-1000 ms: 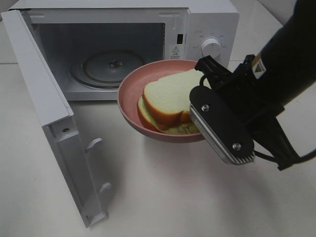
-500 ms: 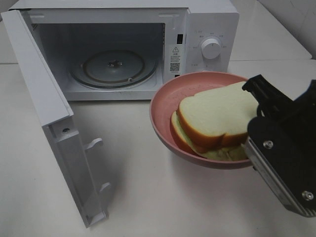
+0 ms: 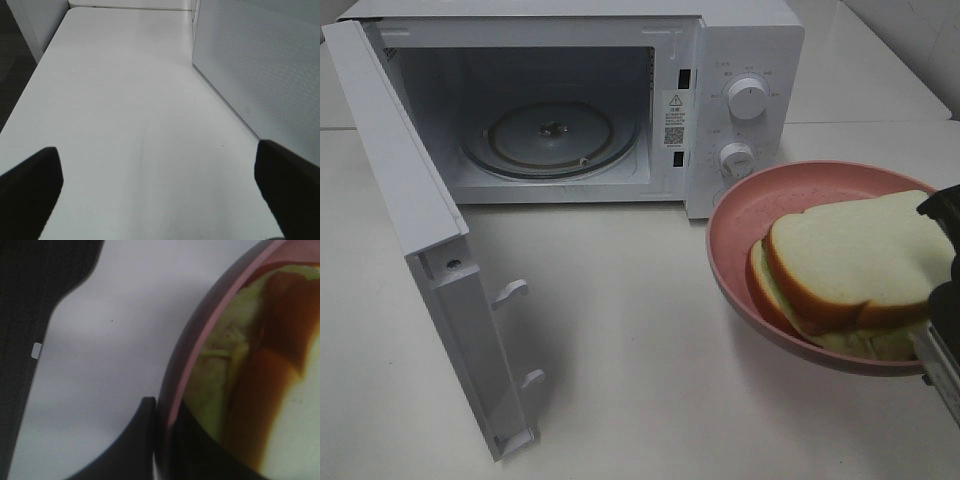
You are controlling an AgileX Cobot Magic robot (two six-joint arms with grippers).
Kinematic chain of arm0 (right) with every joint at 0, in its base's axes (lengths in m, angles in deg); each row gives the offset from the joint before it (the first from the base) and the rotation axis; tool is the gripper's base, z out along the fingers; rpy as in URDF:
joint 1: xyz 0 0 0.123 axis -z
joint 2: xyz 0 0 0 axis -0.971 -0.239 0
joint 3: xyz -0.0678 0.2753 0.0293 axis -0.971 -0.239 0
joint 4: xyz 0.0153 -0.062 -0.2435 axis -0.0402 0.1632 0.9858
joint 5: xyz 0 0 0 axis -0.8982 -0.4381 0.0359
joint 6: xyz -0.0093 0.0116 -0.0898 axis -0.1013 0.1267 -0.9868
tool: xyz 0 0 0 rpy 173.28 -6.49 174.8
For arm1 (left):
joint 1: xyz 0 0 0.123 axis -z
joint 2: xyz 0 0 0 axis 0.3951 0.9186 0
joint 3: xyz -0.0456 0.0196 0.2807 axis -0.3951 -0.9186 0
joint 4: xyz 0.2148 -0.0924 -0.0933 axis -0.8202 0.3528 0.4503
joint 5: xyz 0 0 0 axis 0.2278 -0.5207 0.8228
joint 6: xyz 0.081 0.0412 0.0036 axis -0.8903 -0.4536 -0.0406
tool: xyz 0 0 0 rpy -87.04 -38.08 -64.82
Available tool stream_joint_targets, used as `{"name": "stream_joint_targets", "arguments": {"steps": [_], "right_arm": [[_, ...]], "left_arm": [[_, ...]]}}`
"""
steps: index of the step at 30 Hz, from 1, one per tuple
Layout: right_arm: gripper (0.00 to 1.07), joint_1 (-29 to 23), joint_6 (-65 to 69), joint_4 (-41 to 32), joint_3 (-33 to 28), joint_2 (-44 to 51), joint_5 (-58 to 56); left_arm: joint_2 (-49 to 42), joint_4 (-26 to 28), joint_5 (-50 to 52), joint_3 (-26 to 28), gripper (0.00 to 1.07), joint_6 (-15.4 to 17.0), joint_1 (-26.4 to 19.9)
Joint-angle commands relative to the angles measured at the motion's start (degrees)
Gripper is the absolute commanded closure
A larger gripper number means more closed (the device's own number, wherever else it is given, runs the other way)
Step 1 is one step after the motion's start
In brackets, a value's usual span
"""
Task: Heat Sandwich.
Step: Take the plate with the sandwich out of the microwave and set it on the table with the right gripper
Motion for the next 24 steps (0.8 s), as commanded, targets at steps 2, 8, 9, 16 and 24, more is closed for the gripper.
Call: {"name": "stream_joint_targets", "arguments": {"steps": [2,8,9,16,24], "right_arm": [[1.07,-0.11,7.05,3.67,0.00,0.97,-0.63],[1.07,-0.11,25.55,10.83,0.00,0.97,-1.78],[1.07,-0.11,28.36,11.52,0.00,0.92,-1.78],[1.07,-0.11,41.71,13.75,0.00,0.86,-1.83],[1.07,-0.11,51.97,13.69,0.00,0.74,-2.29]], "left_arm": [[-0.52,0.29,0.57,0.00,0.07,-0.17,-0.17],[-0.52,0.29,0.57,0.00,0.07,-0.17,-0.17],[-0.52,0.29,0.57,0.00,0.07,-0.17,-0.17],[-0.52,0.29,0.57,0.00,0.07,-0.17,-0.17],[-0.52,0.29,0.57,0.00,0.07,-0.17,-0.17]]}}
